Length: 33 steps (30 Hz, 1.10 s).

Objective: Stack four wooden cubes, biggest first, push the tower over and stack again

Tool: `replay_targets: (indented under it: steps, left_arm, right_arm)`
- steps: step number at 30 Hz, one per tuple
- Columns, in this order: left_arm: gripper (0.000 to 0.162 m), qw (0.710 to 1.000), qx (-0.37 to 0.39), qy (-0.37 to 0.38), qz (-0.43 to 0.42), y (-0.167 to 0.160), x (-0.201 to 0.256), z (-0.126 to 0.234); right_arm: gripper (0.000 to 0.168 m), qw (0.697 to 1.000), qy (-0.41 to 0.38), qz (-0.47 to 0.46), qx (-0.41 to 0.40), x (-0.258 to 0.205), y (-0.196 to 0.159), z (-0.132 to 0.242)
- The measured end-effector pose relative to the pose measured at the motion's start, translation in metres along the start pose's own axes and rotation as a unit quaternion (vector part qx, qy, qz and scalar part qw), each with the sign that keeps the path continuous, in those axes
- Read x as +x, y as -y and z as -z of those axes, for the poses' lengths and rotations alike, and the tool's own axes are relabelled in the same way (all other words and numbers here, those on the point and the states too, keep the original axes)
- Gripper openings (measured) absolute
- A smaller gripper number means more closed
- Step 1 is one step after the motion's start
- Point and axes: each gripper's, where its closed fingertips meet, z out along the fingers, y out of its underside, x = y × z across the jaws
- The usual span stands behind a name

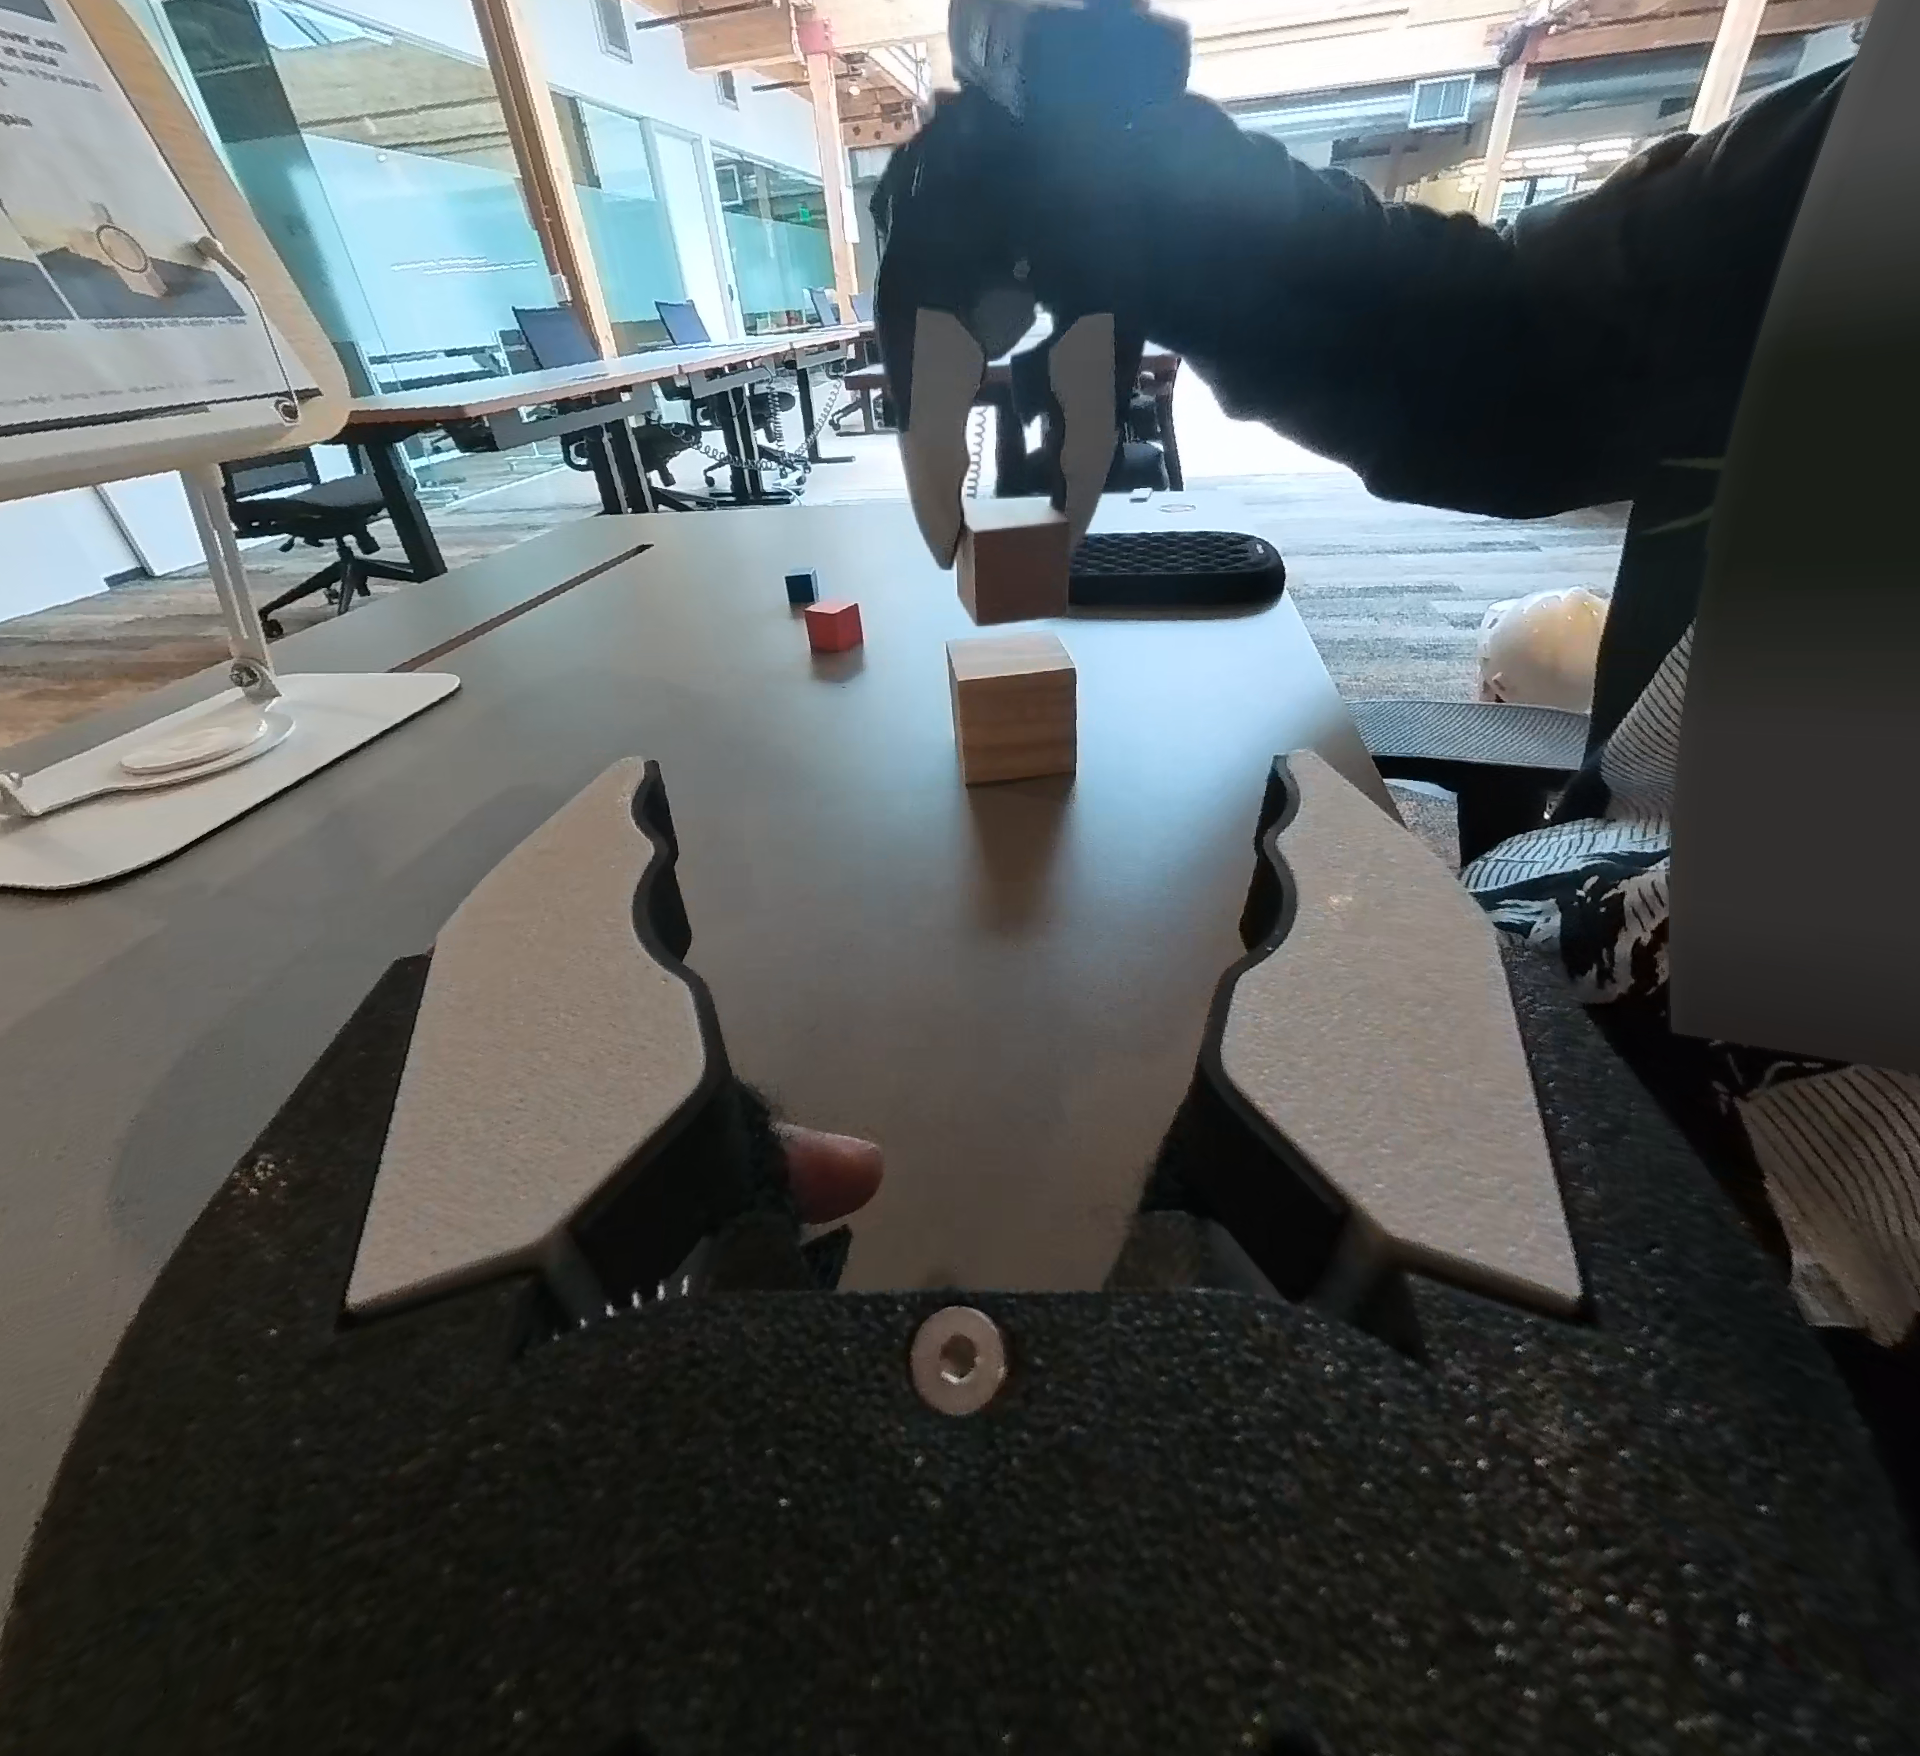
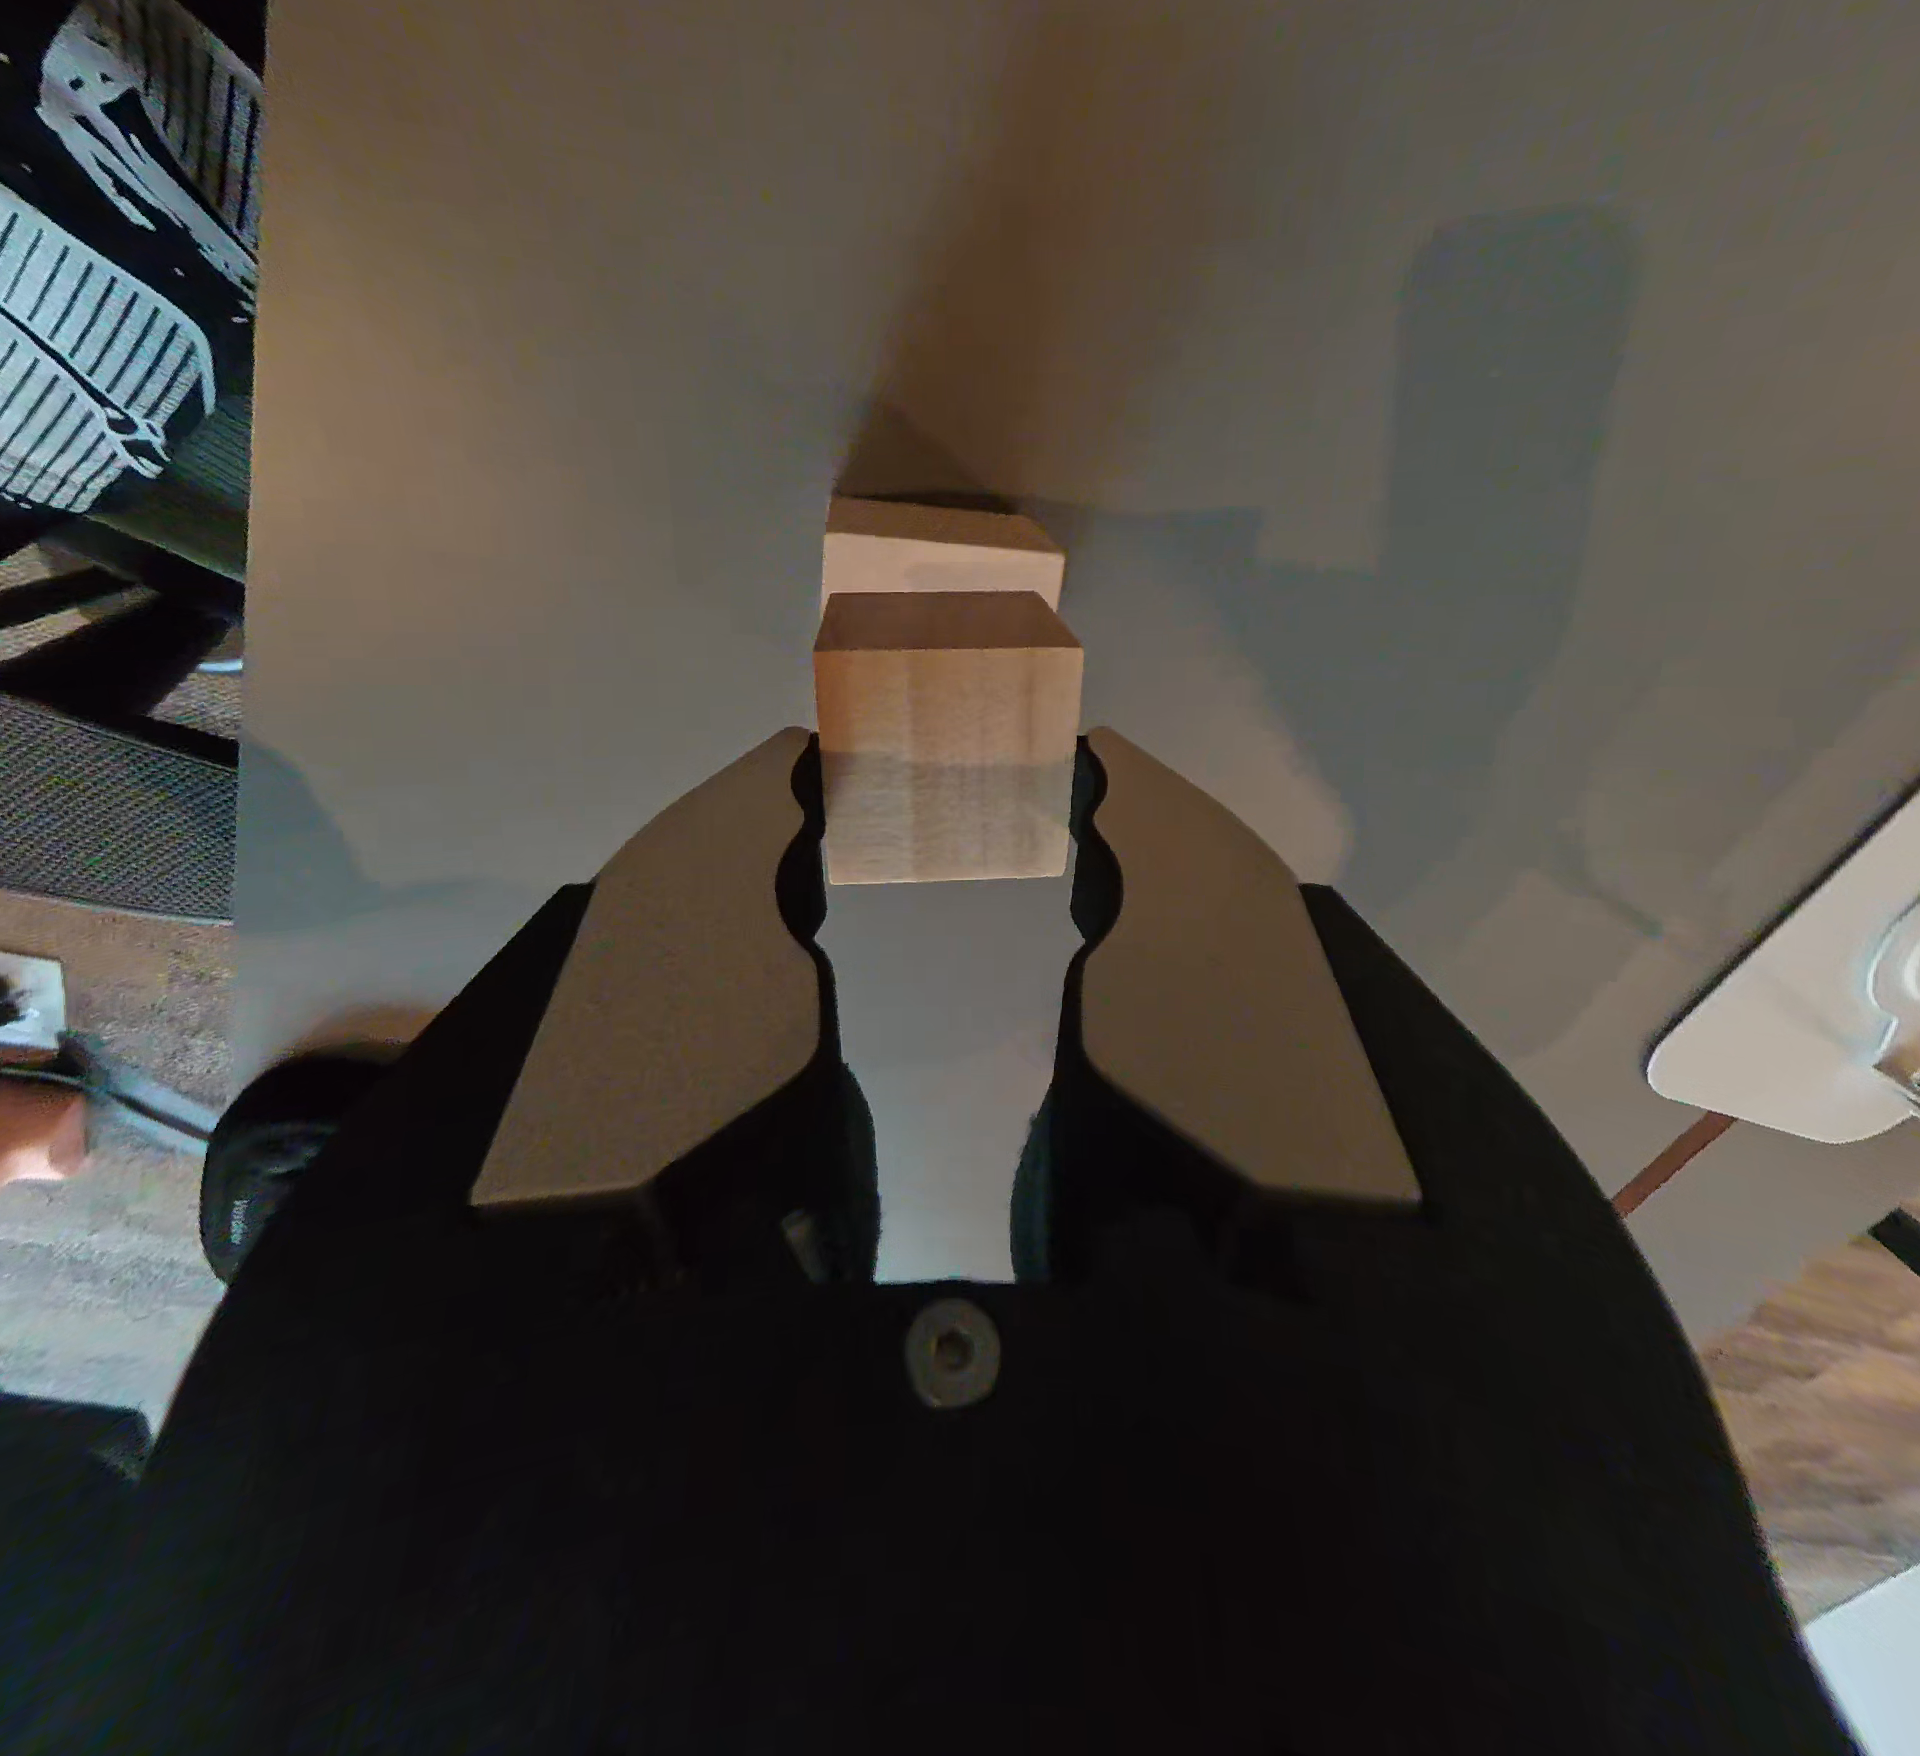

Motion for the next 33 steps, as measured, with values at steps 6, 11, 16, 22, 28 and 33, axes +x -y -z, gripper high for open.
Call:
replay_targets:
  steps: [6,11,16,22,28,33]
  left_arm:
    - [0.105,1.0,0.001,-0.001,0.002,0.0,0.0,0.0]
    - [0.104,1.0,0.002,0.0,0.006,0.001,-0.001,0.0]
    - [0.103,1.0,0.003,0.001,0.005,0.001,-0.001,0.0]
    - [0.102,1.0,0.006,0.003,0.007,0.001,-0.002,0.001]
    - [0.102,1.0,0.007,0.004,0.007,0.002,-0.002,0.001]
    - [0.101,1.0,0.007,0.003,0.007,0.002,-0.002,0.001]
  right_arm:
    - [0.045,0.999,0.018,-0.027,-0.016,0.0,-0.004,-0.014]
    - [0.045,0.998,0.016,-0.047,-0.025,0.001,-0.006,-0.019]
    - [0.045,0.999,0.011,-0.046,-0.023,0.001,-0.007,-0.021]
    - [0.053,0.998,0.008,-0.061,-0.009,0.001,-0.004,-0.019]
    - [0.062,0.997,-0.01,-0.07,0.007,0.005,-0.012,-0.005]
    - [0.064,0.992,-0.037,-0.12,-0.003,0.022,-0.063,0.015]
